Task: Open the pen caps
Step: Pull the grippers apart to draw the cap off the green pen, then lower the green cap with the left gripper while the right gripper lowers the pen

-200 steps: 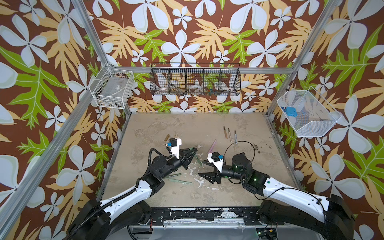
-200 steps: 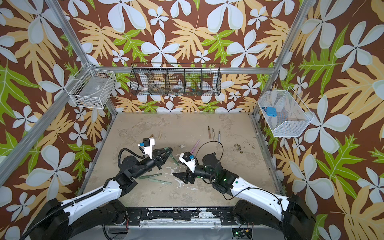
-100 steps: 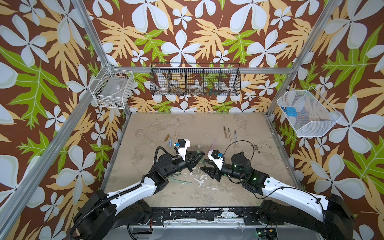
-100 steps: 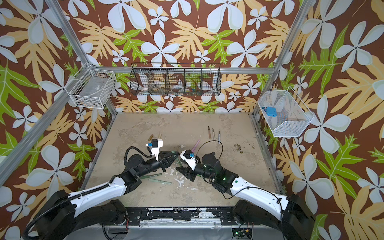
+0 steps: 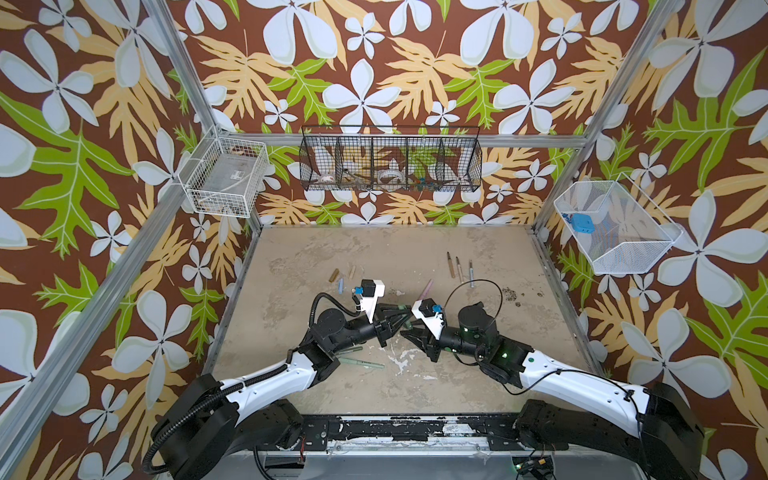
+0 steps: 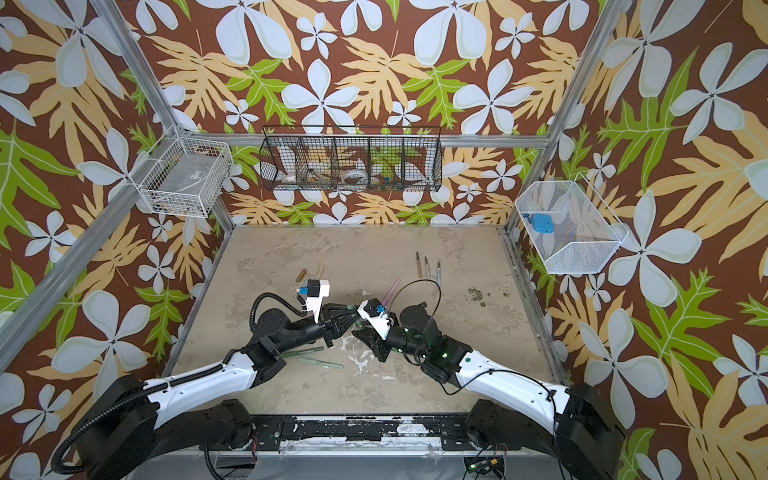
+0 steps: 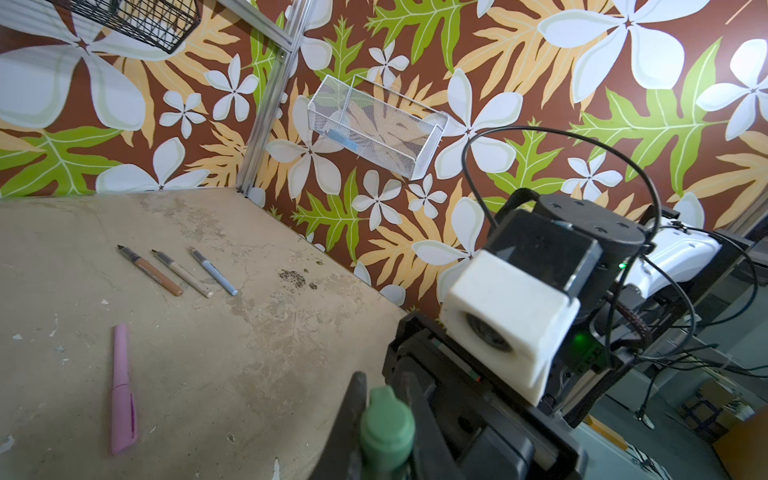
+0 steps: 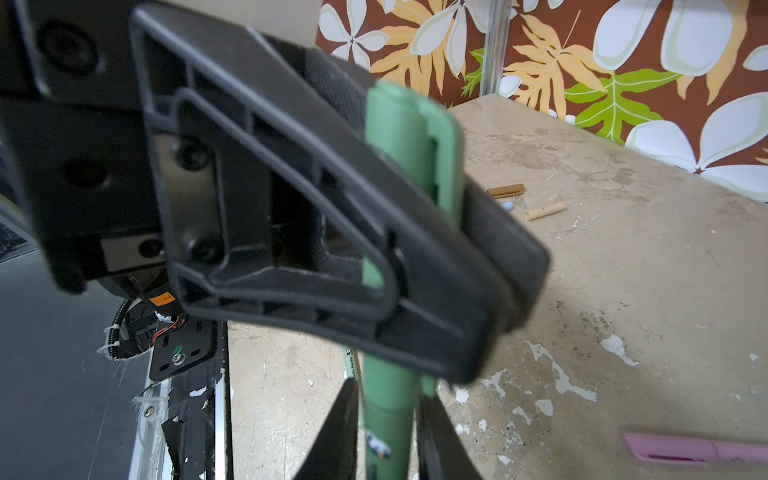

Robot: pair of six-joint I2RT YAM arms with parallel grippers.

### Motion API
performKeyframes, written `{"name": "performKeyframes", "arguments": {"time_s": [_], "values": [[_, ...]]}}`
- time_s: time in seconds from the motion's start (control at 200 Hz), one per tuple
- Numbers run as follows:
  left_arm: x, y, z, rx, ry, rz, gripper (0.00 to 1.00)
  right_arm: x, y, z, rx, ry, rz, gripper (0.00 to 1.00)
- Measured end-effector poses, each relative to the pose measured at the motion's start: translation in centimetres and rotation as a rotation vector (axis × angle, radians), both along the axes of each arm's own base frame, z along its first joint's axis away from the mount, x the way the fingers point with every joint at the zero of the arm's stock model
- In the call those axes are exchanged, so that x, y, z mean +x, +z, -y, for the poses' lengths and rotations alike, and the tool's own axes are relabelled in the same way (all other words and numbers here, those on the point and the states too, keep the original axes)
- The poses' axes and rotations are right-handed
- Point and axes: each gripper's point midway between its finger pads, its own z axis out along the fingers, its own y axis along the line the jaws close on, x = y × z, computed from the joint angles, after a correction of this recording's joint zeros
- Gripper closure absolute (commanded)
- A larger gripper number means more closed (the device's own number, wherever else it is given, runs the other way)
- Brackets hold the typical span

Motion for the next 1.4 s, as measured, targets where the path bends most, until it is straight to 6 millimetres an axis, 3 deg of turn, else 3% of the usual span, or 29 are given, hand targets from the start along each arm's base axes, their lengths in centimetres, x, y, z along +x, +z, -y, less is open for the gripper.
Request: {"name": "performKeyframes", "arguments": {"time_s": [0.13,0.195,0.42,0.691,0.806,0.896,1.046,1.166,1.296,1.401], "values": [[-0.1,0.2,0.0,-0.008,-0.004,0.001,1.0,-0.1,0.1,-0.1,0.005,0.008,0.001,0.86],[-0.2,0.3,0.0,-0.01,-0.008,0.007,1.0,-0.1,0.2,-0.1,0.011,0.006,-0.001,1.0],[0.1,0.4,-0.1,-0.014,0.012,0.005,1.0,0.1,0.3,-0.1,0.008,-0.019,0.011,1.0],[1.2,0.4,-1.8,0.006,0.133,-0.042,1.0,1.6,0.1,-1.0,-0.145,-0.384,0.19,1.0],[1.5,0.5,-2.7,0.009,0.182,-0.058,1.0,2.0,0.0,-1.5,-0.184,-0.451,0.23,1.0],[1.6,0.2,-3.0,0.016,0.19,-0.076,1.0,2.2,-0.1,-1.3,-0.155,-0.398,0.197,1.0],[1.4,0.8,-3.2,-0.009,0.174,-0.089,1.0,1.5,0.8,-0.4,0.007,-0.144,0.092,1.0],[3.1,2.1,-5.0,-0.054,0.283,-0.052,1.0,1.7,-1.1,1.4,0.023,-0.09,-0.051,1.0],[3.3,1.7,-5.4,-0.046,0.298,-0.06,1.0,0.0,-0.8,0.1,0.054,0.052,-0.116,1.0],[3.7,1.7,-5.8,-0.05,0.318,-0.059,1.0,-0.3,-0.9,0.1,0.05,0.07,-0.132,1.0]]}}
